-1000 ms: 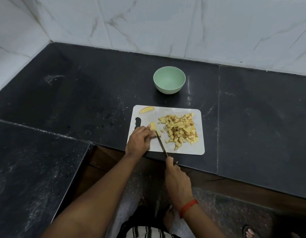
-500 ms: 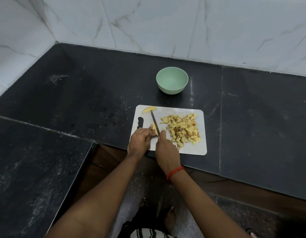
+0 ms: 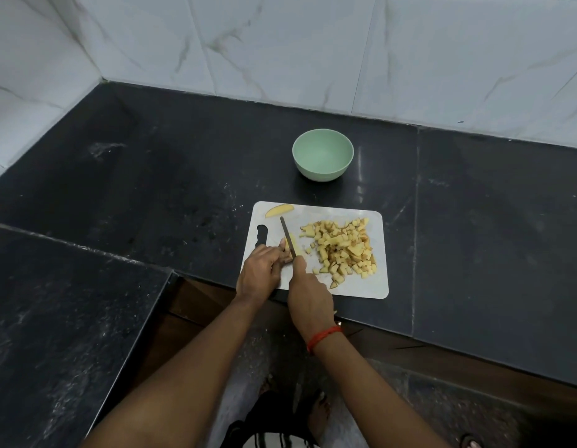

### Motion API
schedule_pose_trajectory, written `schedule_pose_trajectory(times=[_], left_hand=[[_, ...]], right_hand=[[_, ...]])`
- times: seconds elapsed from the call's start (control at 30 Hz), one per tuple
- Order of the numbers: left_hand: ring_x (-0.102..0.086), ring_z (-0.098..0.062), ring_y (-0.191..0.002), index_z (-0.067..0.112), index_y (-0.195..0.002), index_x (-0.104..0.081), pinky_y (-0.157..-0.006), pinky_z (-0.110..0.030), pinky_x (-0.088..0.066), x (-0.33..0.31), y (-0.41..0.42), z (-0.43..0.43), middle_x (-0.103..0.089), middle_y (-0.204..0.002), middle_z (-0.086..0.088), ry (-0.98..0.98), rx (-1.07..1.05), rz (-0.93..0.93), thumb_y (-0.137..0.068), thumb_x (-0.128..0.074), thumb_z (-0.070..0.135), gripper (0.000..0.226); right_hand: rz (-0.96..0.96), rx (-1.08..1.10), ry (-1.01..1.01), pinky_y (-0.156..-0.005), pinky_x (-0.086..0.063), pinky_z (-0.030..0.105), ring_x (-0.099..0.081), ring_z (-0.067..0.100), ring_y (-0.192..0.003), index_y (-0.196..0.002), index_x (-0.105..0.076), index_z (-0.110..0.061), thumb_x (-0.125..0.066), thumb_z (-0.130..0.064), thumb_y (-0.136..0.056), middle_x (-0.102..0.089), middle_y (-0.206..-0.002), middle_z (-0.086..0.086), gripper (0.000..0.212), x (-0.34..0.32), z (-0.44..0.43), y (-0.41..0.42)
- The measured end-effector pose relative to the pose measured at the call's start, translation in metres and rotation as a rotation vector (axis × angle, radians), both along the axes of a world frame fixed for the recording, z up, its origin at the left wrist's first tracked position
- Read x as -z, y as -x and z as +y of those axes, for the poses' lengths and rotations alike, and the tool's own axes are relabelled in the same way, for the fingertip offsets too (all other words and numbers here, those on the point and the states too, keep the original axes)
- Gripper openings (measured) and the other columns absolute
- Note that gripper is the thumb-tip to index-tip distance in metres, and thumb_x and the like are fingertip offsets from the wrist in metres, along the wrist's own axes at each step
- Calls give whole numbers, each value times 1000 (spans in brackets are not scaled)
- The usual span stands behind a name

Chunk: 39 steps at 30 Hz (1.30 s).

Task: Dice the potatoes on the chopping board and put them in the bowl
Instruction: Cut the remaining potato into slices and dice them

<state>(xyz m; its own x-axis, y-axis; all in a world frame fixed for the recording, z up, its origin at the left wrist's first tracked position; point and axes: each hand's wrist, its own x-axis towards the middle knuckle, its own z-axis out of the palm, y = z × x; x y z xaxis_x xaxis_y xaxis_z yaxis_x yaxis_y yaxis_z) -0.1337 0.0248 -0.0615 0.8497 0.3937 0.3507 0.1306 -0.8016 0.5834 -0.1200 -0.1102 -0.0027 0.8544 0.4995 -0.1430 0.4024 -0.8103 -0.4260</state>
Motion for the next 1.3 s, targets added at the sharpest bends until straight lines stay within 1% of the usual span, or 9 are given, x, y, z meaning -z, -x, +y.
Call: schedule_pose_trajectory(times=[0.3, 0.47, 0.67, 0.8, 0.87, 0.97, 1.13, 1.23, 1.3], left_hand=[[-48, -18, -69, 8, -81, -68, -63, -22, -34, -4, 0, 0, -67, -75, -4, -13, 6, 11, -91, -68, -2, 14], [-52, -18, -74, 9, -88, -73, -66, -23, -41, 2, 0, 2, -71, -82, -1, -7, 4, 30, -93, -65, 2, 12], [-54, -18, -76, 9, -86, -74, -69, -20, -41, 1, -1, 1, -73, -84, 0, 6, 8, 27, -90, -71, -1, 11], [-52, -9, -79, 14, -89, -77, -71, -18, -42, 0, 0, 0, -75, -89, 6, 25, 3, 37, -96, -69, 7, 13], [-55, -10, -84, 15, -90, -76, -75, -26, -49, 1, 1, 0, -74, -93, 6, 43, 8, 34, -96, -68, 8, 11], [-62, -19, -108, 11, -104, -75, -93, -34, -52, -1, 0, 1, -71, -116, -1, 92, 17, 27, -97, -66, 12, 11], [-50, -16, -130, 17, -122, -67, -103, -27, -44, -11, 0, 4, -55, -141, 0, 168, 54, 85, -94, -68, 10, 28], [-48, -23, -129, 19, -132, -65, -103, -23, -41, -16, -3, 12, -50, -149, -3, 73, 198, 166, -92, -66, -2, 45], [-50, -26, -119, 22, -137, -63, -94, -32, -50, -20, -10, 20, -48, -152, 0, -77, 312, 252, -93, -64, -4, 52]], right_hand=[[-60, -31, 22, -59, -39, 31, -70, 27, -83, -140, -37, -19, -36, -12, -105, -68, -98, 11, 36, 2, 11, -8], [-226, -24, 48, -35, -21, 19, -52, 17, -32, -104, -53, -16, -85, -4, -64, -56, -52, 4, 53, 4, 1, 7], [-210, 6, 127, -30, -25, 21, -52, 13, -33, -107, -56, -11, -79, -4, -66, -57, -57, 4, 48, 17, -39, 40], [-75, -26, 168, -49, -38, 31, -70, 23, -66, -122, -23, -18, -45, -16, -101, -66, -86, 3, 31, 26, -59, 55], [-56, 35, 70, -54, -39, 33, -70, 27, -72, -115, -25, -24, -32, -28, -107, -68, -85, 0, 11, 26, -65, 57], [-141, 146, -166, -49, -37, 33, -66, 29, -59, -99, -33, -26, -34, -36, -107, -66, -69, 1, 13, 15, -64, 45], [-159, 193, -578, -48, -31, 28, -55, 21, -52, -95, -38, -26, -43, -29, -107, -54, -66, -8, 13, -5, -55, -22], [-95, 265, -655, -48, -34, 30, -52, 11, -52, -97, -41, -25, -43, -33, -107, -52, -63, -9, 12, 3, -64, -55], [-48, 305, -706, -48, -42, 38, -53, 16, -54, -100, -44, -23, -43, -35, -106, -54, -62, -4, 14, 14, -74, -61]])
